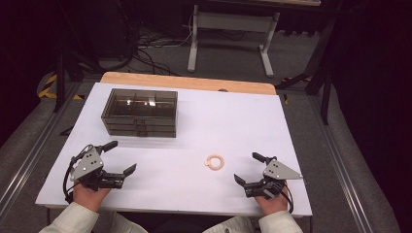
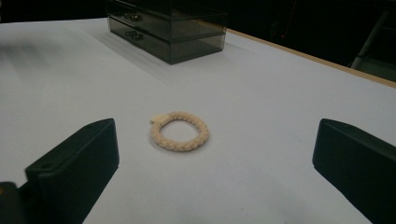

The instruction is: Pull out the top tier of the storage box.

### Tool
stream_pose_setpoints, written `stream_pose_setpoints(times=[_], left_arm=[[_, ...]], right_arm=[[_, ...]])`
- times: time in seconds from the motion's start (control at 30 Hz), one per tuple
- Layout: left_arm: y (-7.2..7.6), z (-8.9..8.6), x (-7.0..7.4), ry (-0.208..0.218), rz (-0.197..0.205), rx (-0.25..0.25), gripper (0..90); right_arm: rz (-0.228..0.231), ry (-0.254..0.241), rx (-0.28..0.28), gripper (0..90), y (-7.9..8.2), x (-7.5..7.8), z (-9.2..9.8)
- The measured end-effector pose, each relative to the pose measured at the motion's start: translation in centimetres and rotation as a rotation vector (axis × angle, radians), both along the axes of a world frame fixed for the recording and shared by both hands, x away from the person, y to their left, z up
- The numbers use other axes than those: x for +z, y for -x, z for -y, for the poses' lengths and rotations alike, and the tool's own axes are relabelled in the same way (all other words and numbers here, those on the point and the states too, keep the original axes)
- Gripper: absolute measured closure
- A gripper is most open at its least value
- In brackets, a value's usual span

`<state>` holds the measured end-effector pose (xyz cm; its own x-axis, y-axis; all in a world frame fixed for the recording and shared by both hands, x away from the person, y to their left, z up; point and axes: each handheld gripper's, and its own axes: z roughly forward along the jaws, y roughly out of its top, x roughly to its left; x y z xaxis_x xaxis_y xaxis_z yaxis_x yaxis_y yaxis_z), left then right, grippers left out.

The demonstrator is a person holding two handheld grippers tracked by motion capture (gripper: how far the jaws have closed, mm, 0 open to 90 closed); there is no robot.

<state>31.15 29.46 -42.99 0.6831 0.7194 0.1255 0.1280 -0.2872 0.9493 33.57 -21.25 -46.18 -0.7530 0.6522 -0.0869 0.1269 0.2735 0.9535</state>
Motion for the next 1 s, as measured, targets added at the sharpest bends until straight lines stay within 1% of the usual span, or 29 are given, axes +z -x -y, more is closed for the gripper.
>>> stream_pose_setpoints(times=[0.07,0.13,0.2,0.23,0.33,0.43,0.47,0.53,0.6,0.67,0.7,0.73,0.8,0.9,0.93,1.0], left_arm=[[-0.1,0.2,0.2,-0.009,0.000,-0.007,5.6],[-0.2,0.6,0.4,-0.030,0.012,-0.009,5.7],[-0.2,0.8,0.5,-0.032,0.006,-0.017,5.8],[-0.3,1.1,0.7,-0.043,0.010,-0.025,6.0],[-0.6,1.4,1.0,-0.052,0.016,-0.023,6.3],[-0.9,1.5,1.2,-0.046,0.013,-0.024,6.6],[-1.0,1.6,1.3,-0.039,0.004,-0.027,6.6],[-1.2,1.6,1.4,-0.040,0.004,-0.026,7.1],[-1.6,1.7,1.6,-0.028,-0.003,-0.029,7.4],[-1.7,1.8,1.8,-0.030,0.003,-0.026,7.6],[-1.8,1.9,1.8,-0.022,-0.005,-0.030,7.8],[-1.9,1.9,1.9,-0.021,0.000,-0.031,7.9],[-2.2,2.0,2.1,-0.017,-0.003,-0.031,8.3],[-2.4,2.2,2.2,-0.020,-0.009,-0.033,8.3],[-2.6,2.4,2.3,-0.034,-0.001,-0.032,8.3],[-2.8,2.7,2.5,-0.068,-0.005,-0.039,8.4]], right_arm=[[0.002,-0.002,0.002,0.9,0.0,0.0,0.0],[0.002,0.002,0.001,0.9,0.0,0.0,0.0],[0.001,0.003,0.001,0.9,0.0,0.0,0.0],[0.001,0.003,0.001,0.9,0.0,0.0,0.0],[0.002,0.003,0.004,1.0,0.0,0.0,0.0],[0.002,0.001,0.007,0.9,0.0,0.0,0.0],[0.000,0.000,0.007,0.9,0.0,0.0,0.0],[0.001,0.002,0.008,0.9,0.0,0.0,0.0],[0.001,0.003,0.010,0.9,0.0,0.0,0.0],[0.001,0.004,0.010,0.9,0.0,0.0,0.0],[0.000,0.003,0.010,0.9,0.0,0.0,-0.1],[0.000,0.004,0.011,0.9,0.0,0.0,-0.1],[0.004,0.006,0.010,0.9,0.0,-0.1,-0.1],[0.003,0.005,0.011,0.9,0.0,-0.1,-0.1],[0.003,0.005,0.014,0.9,0.0,0.0,-0.1],[0.004,-0.004,0.026,0.6,0.1,0.0,-0.1]])
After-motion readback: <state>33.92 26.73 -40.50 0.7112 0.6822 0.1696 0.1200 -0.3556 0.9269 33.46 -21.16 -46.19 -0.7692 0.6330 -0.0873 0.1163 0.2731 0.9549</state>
